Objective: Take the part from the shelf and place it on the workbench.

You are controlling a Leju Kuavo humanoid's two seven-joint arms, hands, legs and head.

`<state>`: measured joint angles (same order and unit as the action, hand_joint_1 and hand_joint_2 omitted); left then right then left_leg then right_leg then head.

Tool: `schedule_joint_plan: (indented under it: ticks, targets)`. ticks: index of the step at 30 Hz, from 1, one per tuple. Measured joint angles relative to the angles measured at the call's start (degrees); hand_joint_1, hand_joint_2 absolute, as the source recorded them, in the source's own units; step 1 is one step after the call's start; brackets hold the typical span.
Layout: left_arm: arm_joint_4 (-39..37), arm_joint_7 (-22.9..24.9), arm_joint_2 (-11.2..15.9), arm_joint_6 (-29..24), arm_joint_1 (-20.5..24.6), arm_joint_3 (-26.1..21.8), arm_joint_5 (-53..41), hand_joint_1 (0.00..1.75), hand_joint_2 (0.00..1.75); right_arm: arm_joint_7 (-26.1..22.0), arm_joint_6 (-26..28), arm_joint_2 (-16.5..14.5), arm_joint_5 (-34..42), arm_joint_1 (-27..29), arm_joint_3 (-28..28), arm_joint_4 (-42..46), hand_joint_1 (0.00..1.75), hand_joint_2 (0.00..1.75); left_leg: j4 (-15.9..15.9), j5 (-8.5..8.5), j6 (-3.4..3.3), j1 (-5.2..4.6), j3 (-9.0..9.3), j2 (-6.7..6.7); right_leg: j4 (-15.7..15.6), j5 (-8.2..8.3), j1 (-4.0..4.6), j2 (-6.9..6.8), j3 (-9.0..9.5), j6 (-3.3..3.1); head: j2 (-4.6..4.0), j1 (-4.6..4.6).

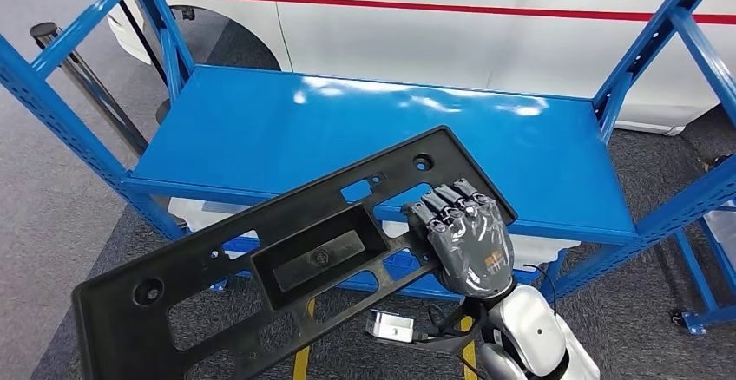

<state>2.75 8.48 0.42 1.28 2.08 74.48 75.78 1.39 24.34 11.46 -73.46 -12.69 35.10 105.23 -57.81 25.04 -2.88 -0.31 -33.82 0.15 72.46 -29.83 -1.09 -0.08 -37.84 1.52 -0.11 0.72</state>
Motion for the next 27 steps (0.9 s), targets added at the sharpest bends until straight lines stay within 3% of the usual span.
schedule_joint_plan:
  ticks: [1, 3, 5, 7, 8, 11, 12, 13, 14, 16, 17, 19, 22, 23, 24, 26, 27]
  targets:
    - [0.1, 0.1, 0.2, 0.1, 0.0, 0.2, -0.1, 0.0, 1.75, 0.0, 0.0, -0.2, 0.0, -0.3, 0.3, -0.3, 1.75, 1.75, -0.3, -0.38, 0.11, -0.04, -0.71, -0.03, -3.6, 0.79, 0.22, 0.01, 2.9, -0.5, 0.0, 0.01]
    - [0.3, 0.2, 0.4, 0.2, -0.1, 0.4, -0.3, 0.0, 1.75, 0.1, 0.0, -0.5, 0.0, -0.9, 0.7, -0.7, 1.75, 1.75, -0.7, -1.1, 0.56, -0.13, -1.64, -0.05, -11.2, 0.31, 0.72, -0.03, 8.01, -1.38, 0.0, 0.02]
    - [0.4, 0.2, 0.6, 0.3, -0.1, 0.6, -0.4, 0.0, 1.75, 0.1, 0.0, -0.8, 0.0, -1.5, 0.9, -1.0, 1.75, 1.75, -0.7, -1.95, 1.26, -0.01, -1.94, -0.01, -14.5, -0.35, 1.11, -0.09, 9.61, -1.85, 0.0, 0.01]
    - [0.5, 0.0, 1.0, 0.4, -0.2, 0.9, -0.9, 0.0, 1.75, 0.4, 0.2, -0.9, 0.2, -1.6, 1.0, -1.2, 1.75, 1.75, -0.8, -1.88, 1.98, 0.18, -2.27, -0.09, -15.2, 0.83, 0.84, -0.31, 9.11, -2.32, 0.0, 0.01]
    - [0.6, -0.2, 1.2, 0.4, -0.2, 1.2, -1.2, 0.0, 1.75, 0.6, 0.4, -1.0, 0.3, -1.4, 1.0, -1.3, 1.75, 1.75, -1.7, -0.53, 2.34, 0.26, -2.68, -0.15, -15.5, 1.54, 0.6, -0.46, 8.72, -2.68, 0.0, 0.03]
    - [0.7, -1.4, 1.8, 0.9, -0.6, 2.1, -2.5, 0.0, 1.75, 1.3, 1.5, -0.9, 0.4, 0.3, 1.0, -0.9, 1.75, 1.75, -9.9, 7.28, 3.46, 0.87, -4.82, -0.21, -15.7, 3.35, 0.35, -0.77, 6.79, -3.17, 0.0, 0.09]
    - [0.7, -1.7, 2.1, 1.2, -0.7, 2.4, -3.0, 0.0, 1.75, 1.4, 1.8, -0.7, 0.3, 1.2, 0.9, -0.7, 1.75, 1.75, -13.2, 8.7, 3.84, 1.13, -5.28, -0.2, -15.5, 3.89, 0.31, -0.83, 5.98, -3.04, 0.0, 0.1]
    - [0.7, -1.8, 2.3, 1.5, -0.8, 2.8, -3.4, 0.0, 1.75, 1.5, 2.1, -0.6, 0.2, 2.1, 0.9, -0.4, 1.75, 1.75, -15.2, 8.67, 4.2, 1.39, -5.16, -0.19, -15.3, 4.42, 0.24, -0.88, 5.1, -2.87, 0.0, 0.1]
    - [0.7, -1.9, 2.7, 1.8, -0.9, 3.2, -3.7, 0.0, 1.75, 1.6, 2.2, -0.4, 0.1, 2.9, 0.9, -0.2, 1.75, 1.75, -15.4, 7.42, 4.55, 1.65, -4.14, -0.18, -14.9, 4.89, 0.09, -0.92, 4.14, -2.6, 0.0, 0.1]
    - [0.7, -1.5, 3.2, 2.4, -1.0, 3.8, -4.3, 0.0, 1.75, 1.8, 2.3, -0.1, -0.3, 4.4, 0.8, 0.4, 1.75, 1.75, -10.3, 4.64, 5.14, 2.11, 0.37, -0.2, -13.9, 5.6, -0.29, -0.92, 2.32, -1.94, 0.0, 0.1]
    - [0.8, -1.1, 3.4, 2.7, -1.0, 4.1, -4.5, 0.0, 1.75, 1.9, 2.4, 0.0, -0.5, 5.2, 0.8, 0.9, 1.75, 1.75, -6.3, 4.53, 5.23, 2.08, 3.15, -0.31, -13.2, 5.86, -0.4, -0.9, 1.52, -1.55, 0.0, 0.12]
    - [0.8, 0.0, 3.7, 3.3, -1.2, 4.6, -4.9, 0.0, 1.75, 2.0, 2.7, 0.1, -0.9, 6.8, 0.7, 2.1, 1.75, 1.75, -1.2, 5.75, 4.72, 1.83, 6.08, -0.52, -12.5, 6.5, -0.34, -0.89, 0.61, -0.71, 0.0, 0.07]
    - [0.8, 1.8, 3.9, 4.2, -1.6, 5.0, -4.8, 0.0, 1.75, 1.7, 2.9, 0.1, -1.6, 9.4, 0.7, 4.0, 1.75, 1.75, -0.5, 5.08, 2.86, 1.56, 5.25, -0.4, -12.5, 7.17, -0.42, -0.71, 0.04, 0.45, 0.0, -0.02]
    - [0.8, 2.4, 4.0, 4.4, -1.7, 5.0, -4.6, 0.0, 1.75, 1.6, 2.9, 0.1, -2.0, 10.2, 0.7, 4.5, 1.75, 1.75, -0.4, 4.44, 2.15, 1.56, 4.65, -0.27, -11.6, 5.79, -0.52, -0.57, -0.42, 0.67, 0.0, -0.06]
    - [0.8, 2.9, 4.0, 4.7, -1.8, 5.0, -4.3, 0.0, 1.75, 1.6, 2.9, 0.2, -2.3, 10.9, 0.7, 5.1, 1.75, 1.75, -0.3, 3.72, 1.53, 1.57, 3.95, -0.12, -9.7, 3.3, -0.58, -0.42, -1.07, 0.79, 0.0, -0.09]
    - [0.7, 3.6, 4.0, 5.1, -2.0, 5.0, -3.9, 0.0, 1.75, 1.6, 2.9, 0.2, -2.8, 11.9, 0.7, 5.8, 1.75, 1.75, -0.4, 2.38, 0.81, 1.31, 2.38, 0.08, -3.4, -2.84, -0.46, -0.23, -2.42, 0.83, 0.0, -0.11]
    - [0.7, 3.8, 3.9, 5.3, -2.1, 5.0, -3.7, 0.0, 1.75, 1.6, 2.9, 0.2, -3.0, 12.3, 0.8, 6.0, 1.75, 1.75, -0.4, 1.68, 0.65, 1.12, 1.5, 0.15, -0.1, -4.51, -0.35, -0.19, -2.75, 0.8, 0.0, -0.11]
